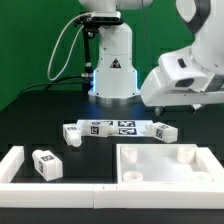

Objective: Assemble one leg

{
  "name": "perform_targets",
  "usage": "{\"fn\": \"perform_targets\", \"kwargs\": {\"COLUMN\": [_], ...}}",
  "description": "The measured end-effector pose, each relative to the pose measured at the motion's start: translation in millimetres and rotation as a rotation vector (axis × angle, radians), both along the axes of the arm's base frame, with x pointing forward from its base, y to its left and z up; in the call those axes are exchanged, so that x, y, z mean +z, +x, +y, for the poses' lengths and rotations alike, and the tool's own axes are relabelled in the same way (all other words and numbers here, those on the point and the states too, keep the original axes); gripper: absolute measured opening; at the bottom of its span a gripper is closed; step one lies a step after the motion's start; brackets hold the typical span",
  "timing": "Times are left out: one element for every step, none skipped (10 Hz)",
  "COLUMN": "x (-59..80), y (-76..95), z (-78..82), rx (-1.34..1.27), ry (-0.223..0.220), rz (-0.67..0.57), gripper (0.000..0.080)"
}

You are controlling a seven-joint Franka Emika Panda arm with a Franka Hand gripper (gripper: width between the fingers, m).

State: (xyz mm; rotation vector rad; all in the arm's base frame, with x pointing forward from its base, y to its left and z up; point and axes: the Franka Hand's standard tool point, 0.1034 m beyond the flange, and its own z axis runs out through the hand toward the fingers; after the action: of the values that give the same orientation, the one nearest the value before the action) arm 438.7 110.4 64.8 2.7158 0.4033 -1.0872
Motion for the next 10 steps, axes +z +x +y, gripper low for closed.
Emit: {"fn": "perform_targets", "kwargs": {"x": [-10.1,-18.1,-16.6,-15.6,-18.3,-25.8,-34.4,-42.9,-49.5,-54.9], "y": [-0.2,7.9,11.2,10.4,8.8,-1.8,-13.2,-22.8,-30.4,-33.3], "z": [-1.1,1.3,1.9,1.5,0.2,-5.4,-10.6,-12.0,-11.5,-11.3], "rx": [-0.024,-0.032,-0.028,-0.029,-0.034,-0.065,-0.083,-0.095,-0.112,-0.117], "ry": [-0.060,-0.073,-0.063,-0.062,-0.063,-0.065,-0.085,-0.106,-0.129,-0.130], "rz": [0.108,0.120,0.098,0.096,0.101,0.128,0.151,0.173,0.198,0.203], "gripper": [0.0649,0.0649,0.0649,0.0649,0.0649,0.0649,0.0649,0.0649,0.0649,0.0649]}}
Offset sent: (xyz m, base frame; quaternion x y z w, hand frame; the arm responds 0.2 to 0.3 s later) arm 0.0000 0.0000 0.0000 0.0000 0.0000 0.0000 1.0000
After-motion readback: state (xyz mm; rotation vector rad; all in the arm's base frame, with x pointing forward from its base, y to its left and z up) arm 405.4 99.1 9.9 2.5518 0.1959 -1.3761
